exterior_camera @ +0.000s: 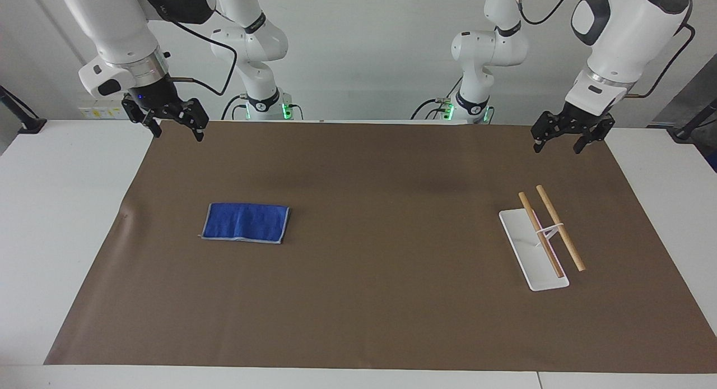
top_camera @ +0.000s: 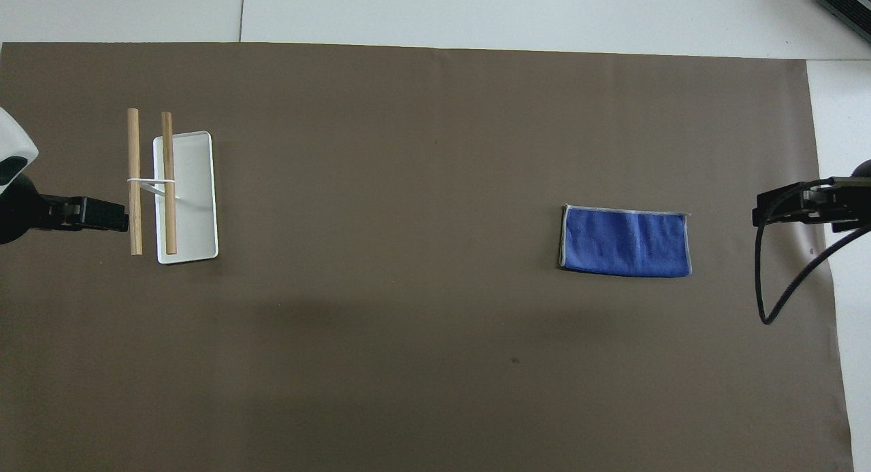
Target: Right arm passes towel to left arm to hang
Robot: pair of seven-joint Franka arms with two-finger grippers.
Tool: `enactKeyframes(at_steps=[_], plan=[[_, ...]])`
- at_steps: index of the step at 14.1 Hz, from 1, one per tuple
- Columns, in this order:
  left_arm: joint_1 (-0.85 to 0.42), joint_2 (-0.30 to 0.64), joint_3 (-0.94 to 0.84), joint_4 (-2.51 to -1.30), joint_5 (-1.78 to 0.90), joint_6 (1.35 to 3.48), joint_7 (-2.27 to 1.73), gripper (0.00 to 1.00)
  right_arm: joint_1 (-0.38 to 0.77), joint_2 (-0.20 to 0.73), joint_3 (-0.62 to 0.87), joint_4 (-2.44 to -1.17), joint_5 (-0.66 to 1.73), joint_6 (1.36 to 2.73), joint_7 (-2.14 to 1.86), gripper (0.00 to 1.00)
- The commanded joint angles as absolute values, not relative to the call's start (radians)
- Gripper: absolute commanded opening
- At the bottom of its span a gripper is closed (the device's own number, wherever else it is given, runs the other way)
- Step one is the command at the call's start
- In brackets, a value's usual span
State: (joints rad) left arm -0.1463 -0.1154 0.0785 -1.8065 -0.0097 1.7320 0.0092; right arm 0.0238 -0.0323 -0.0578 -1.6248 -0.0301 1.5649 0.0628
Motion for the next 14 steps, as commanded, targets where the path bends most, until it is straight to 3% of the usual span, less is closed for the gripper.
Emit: enactKeyframes(at_steps=[1,8,11,14], plan=[[-0.137,-0.127,0.075,-1.818,-0.023,1.732,0.026,1.0,0.02,-0.064,-0.052,-1.672,-0.029,1.575,0.075,1.0],[-0.137,-0.127,0.075,-1.818,-0.023,1.732,0.026,1.0,0.02,-0.072,-0.052,-1.69,-0.026,1.586,0.072,1.0],[-0.137,-0.127,0.075,-1.818,-0.023,1.73,0.026,1.0,0.02,-0.052,-0.052,-1.744,0.018,1.71,0.068,1.0],[-0.135,-0.127,0.075,-1.818,-0.023,1.73,0.026,1.0,0.037,-0.038,-0.052,-1.891,0.021,1.918,0.066,1.0]])
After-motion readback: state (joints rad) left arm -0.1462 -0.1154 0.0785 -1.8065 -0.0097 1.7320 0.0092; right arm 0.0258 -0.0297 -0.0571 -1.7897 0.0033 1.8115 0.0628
